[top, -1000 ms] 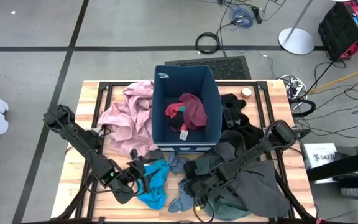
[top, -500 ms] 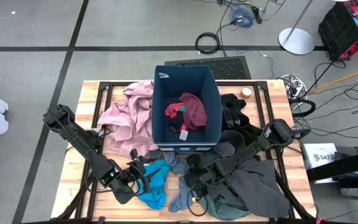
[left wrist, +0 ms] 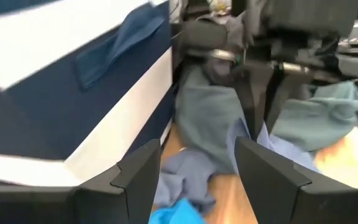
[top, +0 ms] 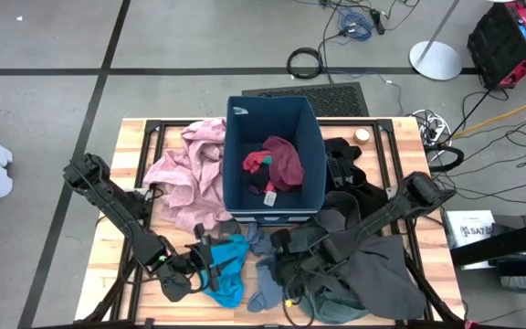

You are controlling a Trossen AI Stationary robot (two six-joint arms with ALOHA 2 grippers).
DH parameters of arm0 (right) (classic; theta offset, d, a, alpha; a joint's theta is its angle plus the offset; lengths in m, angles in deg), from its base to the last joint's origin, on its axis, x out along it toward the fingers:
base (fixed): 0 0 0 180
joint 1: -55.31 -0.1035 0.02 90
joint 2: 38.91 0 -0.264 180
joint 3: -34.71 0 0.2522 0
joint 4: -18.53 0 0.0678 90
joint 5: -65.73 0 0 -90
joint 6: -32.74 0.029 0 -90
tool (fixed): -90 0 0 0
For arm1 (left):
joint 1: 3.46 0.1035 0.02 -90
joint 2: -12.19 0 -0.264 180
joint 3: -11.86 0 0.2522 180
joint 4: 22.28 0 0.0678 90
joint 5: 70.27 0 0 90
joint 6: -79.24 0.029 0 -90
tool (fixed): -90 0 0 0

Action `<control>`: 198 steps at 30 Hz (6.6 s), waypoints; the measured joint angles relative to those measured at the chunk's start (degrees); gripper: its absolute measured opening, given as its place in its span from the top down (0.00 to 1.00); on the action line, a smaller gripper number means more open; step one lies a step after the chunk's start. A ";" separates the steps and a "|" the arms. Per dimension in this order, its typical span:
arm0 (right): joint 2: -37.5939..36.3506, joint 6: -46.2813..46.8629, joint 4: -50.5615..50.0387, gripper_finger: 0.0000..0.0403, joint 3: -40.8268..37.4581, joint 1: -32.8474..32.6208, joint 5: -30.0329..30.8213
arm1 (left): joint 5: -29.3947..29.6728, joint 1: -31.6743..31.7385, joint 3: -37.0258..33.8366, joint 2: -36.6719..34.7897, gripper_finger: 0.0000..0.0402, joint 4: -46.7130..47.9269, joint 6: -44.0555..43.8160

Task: Sort clothes
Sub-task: Put the blue sock into the blue laundry organizer

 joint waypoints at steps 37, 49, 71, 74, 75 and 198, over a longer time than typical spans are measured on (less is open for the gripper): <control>-15.57 -4.68 3.61 1.00 0.02 -3.85 21.12 | -30.00 15.24 0.04 0.66 0.46 -27.50 7.38; -15.54 -7.88 8.74 1.00 0.02 -2.73 20.89 | -29.97 17.12 0.04 0.68 0.51 -27.54 7.87; -15.52 -2.46 2.42 0.63 0.02 -7.52 21.75 | -40.42 13.92 1.86 -1.27 0.99 -35.63 26.76; -15.52 6.03 -4.59 0.56 -0.11 -8.57 22.29 | -40.14 13.98 1.88 -3.96 0.99 -34.18 27.03; -15.52 9.97 -6.46 0.55 -0.53 -8.73 22.00 | -40.14 14.07 1.88 -4.92 0.99 -34.18 27.23; -15.52 22.82 3.90 0.51 -15.58 -8.47 14.64 | -61.16 44.83 45.20 -4.19 0.50 44.99 39.11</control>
